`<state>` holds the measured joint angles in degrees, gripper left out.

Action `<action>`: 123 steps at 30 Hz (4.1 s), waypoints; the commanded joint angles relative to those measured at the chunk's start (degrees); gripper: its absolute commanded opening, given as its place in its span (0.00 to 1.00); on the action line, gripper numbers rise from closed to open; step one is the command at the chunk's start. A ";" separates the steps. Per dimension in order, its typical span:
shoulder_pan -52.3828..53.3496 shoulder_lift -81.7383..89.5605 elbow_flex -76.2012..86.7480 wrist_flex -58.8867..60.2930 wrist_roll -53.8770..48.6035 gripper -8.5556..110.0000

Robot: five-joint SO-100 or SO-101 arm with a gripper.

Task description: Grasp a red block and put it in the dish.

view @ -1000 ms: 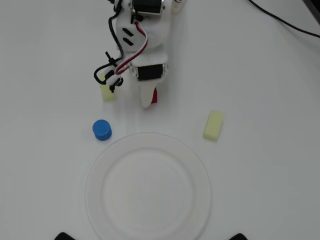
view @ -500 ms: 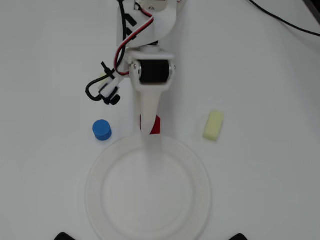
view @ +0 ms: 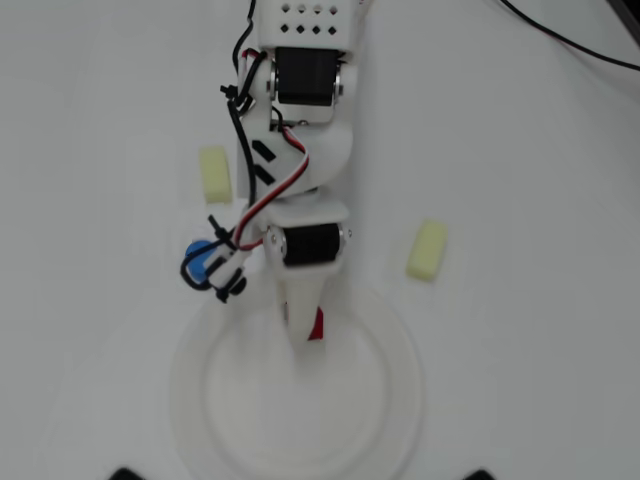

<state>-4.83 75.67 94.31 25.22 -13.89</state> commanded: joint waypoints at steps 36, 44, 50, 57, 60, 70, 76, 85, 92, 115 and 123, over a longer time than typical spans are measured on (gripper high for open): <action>5.71 27.33 -2.11 40.34 -1.76 0.44; 7.56 54.58 24.96 40.17 -1.23 0.45; 7.38 78.57 45.62 39.99 -1.85 0.45; 6.86 102.48 60.82 44.38 -1.93 0.43; 6.50 105.73 63.98 46.93 -0.79 0.43; 0.97 121.82 77.61 54.05 0.44 0.42; 0.35 121.90 80.60 55.20 2.20 0.41; 0.44 121.99 82.97 55.99 2.11 0.28; 0.44 121.99 84.11 55.99 2.55 0.12; 0.35 121.99 86.66 55.99 3.08 0.07; 0.26 121.99 86.66 55.99 3.43 0.07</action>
<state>-3.87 187.21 175.34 76.90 -10.99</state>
